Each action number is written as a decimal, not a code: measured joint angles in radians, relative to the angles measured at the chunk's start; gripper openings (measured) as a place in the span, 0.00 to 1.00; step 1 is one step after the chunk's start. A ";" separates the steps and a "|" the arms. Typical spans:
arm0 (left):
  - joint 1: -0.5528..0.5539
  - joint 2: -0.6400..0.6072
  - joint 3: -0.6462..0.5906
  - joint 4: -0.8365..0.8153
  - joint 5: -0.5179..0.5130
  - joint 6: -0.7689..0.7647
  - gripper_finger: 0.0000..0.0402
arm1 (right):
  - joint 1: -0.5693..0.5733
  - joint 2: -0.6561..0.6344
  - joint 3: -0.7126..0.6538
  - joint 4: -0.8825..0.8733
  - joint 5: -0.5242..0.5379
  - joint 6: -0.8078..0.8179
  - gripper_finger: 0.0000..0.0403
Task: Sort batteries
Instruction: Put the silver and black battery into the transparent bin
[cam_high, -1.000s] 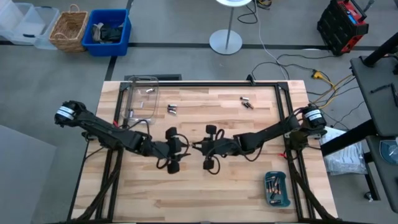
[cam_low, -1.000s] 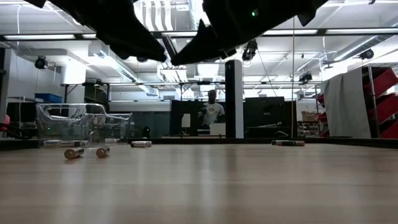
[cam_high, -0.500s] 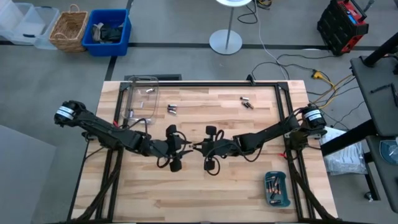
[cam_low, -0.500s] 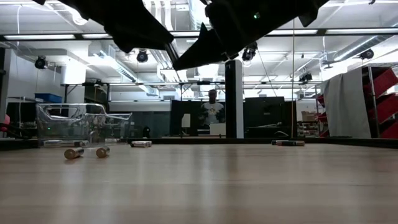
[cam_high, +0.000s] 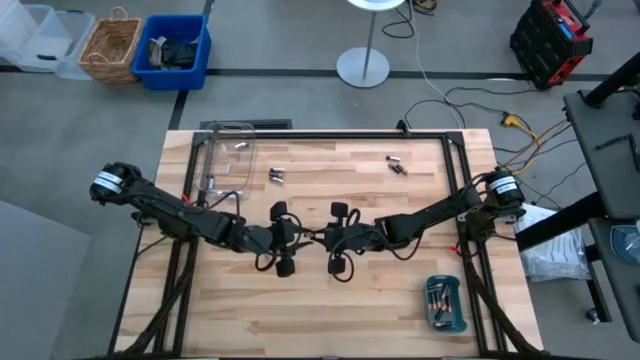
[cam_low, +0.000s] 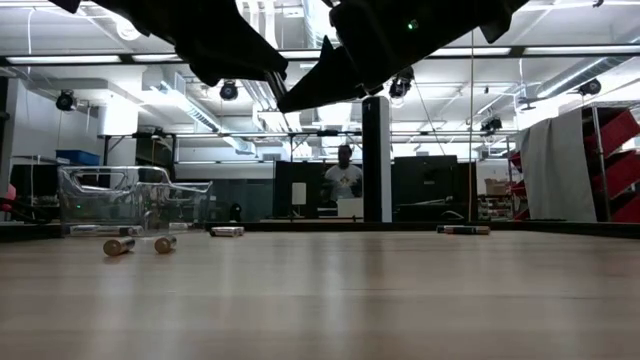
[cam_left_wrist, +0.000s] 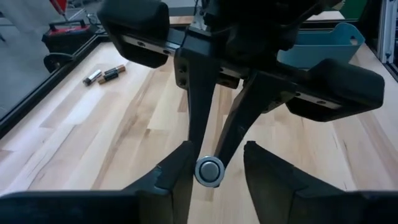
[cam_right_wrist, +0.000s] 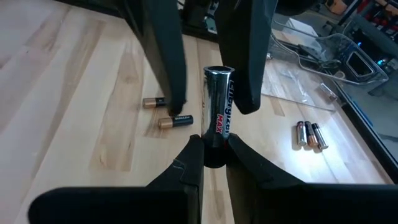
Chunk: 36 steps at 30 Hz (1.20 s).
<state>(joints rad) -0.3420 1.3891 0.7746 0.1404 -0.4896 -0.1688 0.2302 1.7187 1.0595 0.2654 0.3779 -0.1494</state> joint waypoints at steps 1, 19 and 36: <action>0.000 0.000 0.000 0.000 0.000 0.000 0.28 | 0.000 0.000 0.000 0.000 0.000 0.000 0.08; 0.004 -0.012 0.000 -0.022 -0.028 -0.006 0.07 | 0.000 -0.001 0.000 0.005 0.000 -0.008 0.15; -0.001 -0.079 0.130 -0.614 -0.180 -0.409 0.07 | -0.059 -0.052 0.164 -0.441 0.076 -0.027 0.44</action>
<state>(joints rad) -0.3429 1.3098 0.9050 -0.4734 -0.6701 -0.5773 0.1711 1.6669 1.2232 -0.1755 0.4538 -0.1761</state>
